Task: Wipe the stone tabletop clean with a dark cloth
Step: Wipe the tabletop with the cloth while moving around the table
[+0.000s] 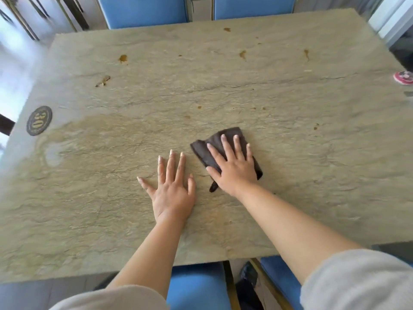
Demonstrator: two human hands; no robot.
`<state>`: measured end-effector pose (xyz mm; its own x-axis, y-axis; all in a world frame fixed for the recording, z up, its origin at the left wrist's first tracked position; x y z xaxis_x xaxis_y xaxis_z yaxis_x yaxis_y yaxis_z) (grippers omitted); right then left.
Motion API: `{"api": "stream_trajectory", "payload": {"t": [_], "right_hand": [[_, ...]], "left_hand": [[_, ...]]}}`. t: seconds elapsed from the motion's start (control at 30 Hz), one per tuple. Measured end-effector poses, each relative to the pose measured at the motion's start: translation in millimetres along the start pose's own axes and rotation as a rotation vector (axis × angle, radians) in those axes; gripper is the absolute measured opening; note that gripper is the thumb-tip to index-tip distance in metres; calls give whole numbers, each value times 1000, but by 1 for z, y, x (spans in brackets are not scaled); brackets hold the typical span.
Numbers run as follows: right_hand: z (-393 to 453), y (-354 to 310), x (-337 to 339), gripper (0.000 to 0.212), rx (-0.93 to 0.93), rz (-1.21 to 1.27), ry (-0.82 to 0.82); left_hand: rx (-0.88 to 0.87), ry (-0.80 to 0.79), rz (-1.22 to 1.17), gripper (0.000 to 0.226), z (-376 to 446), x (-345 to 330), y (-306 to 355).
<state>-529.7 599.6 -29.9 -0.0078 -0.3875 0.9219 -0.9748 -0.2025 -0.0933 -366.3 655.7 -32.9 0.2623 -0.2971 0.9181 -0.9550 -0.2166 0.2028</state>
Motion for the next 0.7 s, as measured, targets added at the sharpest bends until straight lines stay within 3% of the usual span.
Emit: {"api": "stream_trajectory", "payload": {"t": [0.07, 0.13, 0.27, 0.33, 0.4, 0.47, 0.53, 0.57, 0.63, 0.7], "right_hand": [[8, -6, 5, 63, 322, -62, 4], [28, 10, 16, 60, 383, -49, 0], [73, 35, 30, 55, -95, 69, -4], [79, 11, 31, 58, -159, 87, -17], [72, -25, 26, 58, 2, 27, -35], [48, -50, 18, 58, 297, -53, -29], [19, -43, 13, 57, 585, -80, -37], [11, -26, 11, 57, 645, -81, -43], [11, 21, 14, 57, 498, -54, -11], [13, 59, 17, 56, 141, 52, 24]], "left_hand": [[10, 24, -10, 62, 1, 1, 0], [14, 26, -10, 63, 1, 2, 1], [18, 31, -17, 63, 1, 3, 1], [20, 35, -20, 64, 1, 3, 0], [13, 55, -38, 66, 0, 4, 0], [-2, 71, -78, 66, -1, 5, 0], [-14, 80, -110, 65, -1, 6, 0], [-21, 79, -113, 64, -3, 6, 0], [-29, 75, -108, 63, -4, 5, 0], [-33, 60, -98, 61, -3, 4, 0]]}}
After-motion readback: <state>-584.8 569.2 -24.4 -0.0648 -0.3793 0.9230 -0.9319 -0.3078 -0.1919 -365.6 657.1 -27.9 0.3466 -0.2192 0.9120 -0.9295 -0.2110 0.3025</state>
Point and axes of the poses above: each hand's wrist, its own z-axis towards the middle knuckle, its own x-axis out of the back of the hand, y = z × x, the point moved 7 cm from there along z, towards the middle knuckle, and after that the axes turned 11 degrees about -y, right-handed, at the moved point
